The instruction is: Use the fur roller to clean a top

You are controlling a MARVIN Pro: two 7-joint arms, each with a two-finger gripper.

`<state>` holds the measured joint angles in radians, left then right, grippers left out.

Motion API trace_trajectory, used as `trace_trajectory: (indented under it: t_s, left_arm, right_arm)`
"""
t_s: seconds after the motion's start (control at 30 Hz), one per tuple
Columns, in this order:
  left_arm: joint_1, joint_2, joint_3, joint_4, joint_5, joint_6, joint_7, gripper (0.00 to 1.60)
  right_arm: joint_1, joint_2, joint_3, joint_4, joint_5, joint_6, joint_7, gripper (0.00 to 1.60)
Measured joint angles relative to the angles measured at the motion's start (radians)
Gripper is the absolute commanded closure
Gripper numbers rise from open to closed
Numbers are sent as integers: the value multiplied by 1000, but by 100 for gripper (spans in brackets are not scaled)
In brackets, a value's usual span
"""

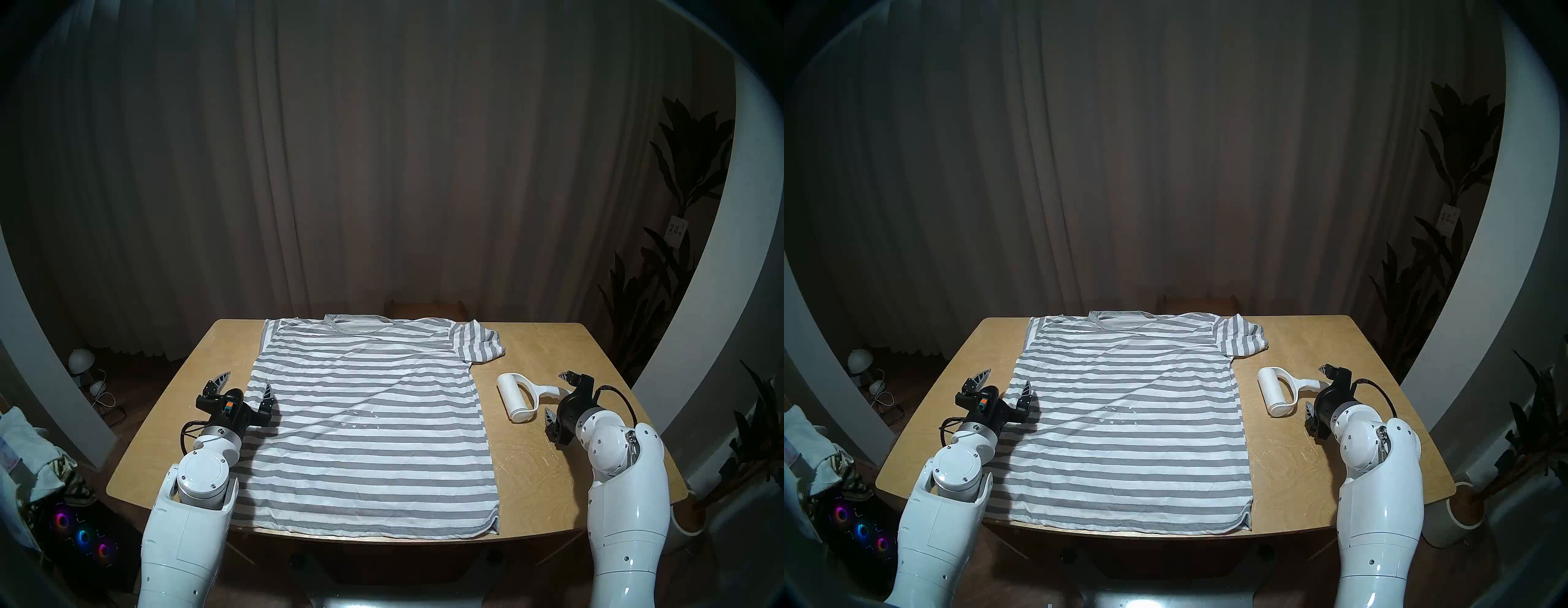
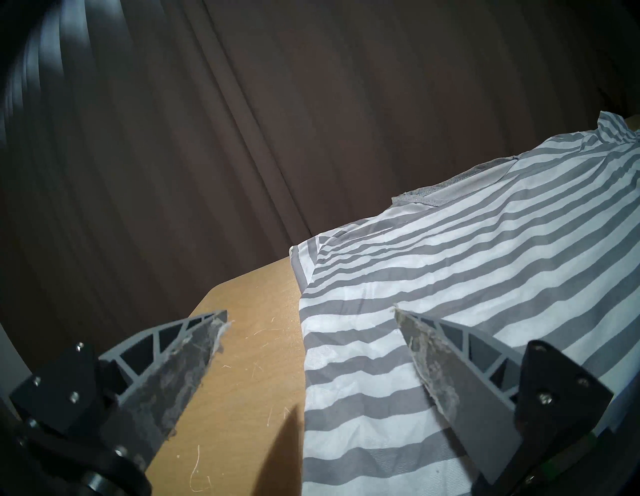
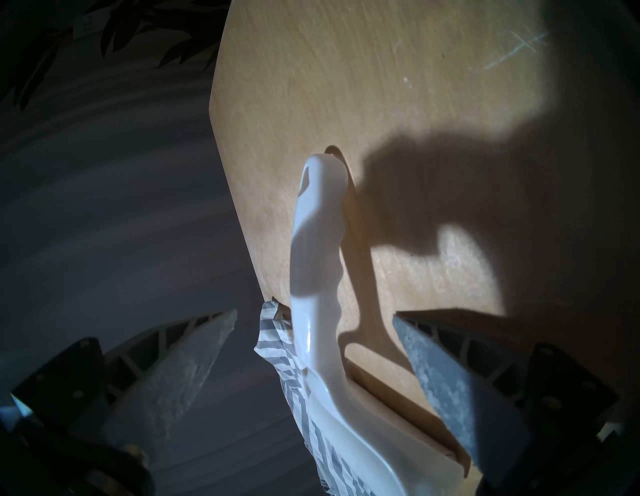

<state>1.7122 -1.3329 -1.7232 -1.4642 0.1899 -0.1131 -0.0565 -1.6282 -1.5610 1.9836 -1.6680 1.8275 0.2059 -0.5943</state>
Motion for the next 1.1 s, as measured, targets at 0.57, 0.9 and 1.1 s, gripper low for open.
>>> trace_trajectory:
  t_s: [0.57,0.9,1.1]
  left_arm:
    - [-14,23,-3,28,18,-6,-13,0]
    - [-14,23,-7,30,29,3,-11,0]
    - [-14,20,-5,34,37,18,-3,0]
  right_arm:
    - [56,2,-14,77,-31,-22,73,0]
    - [92,26,-25,131,-39,-10,101,0]
    - [112,40,-24,162,-39,6,113,0]
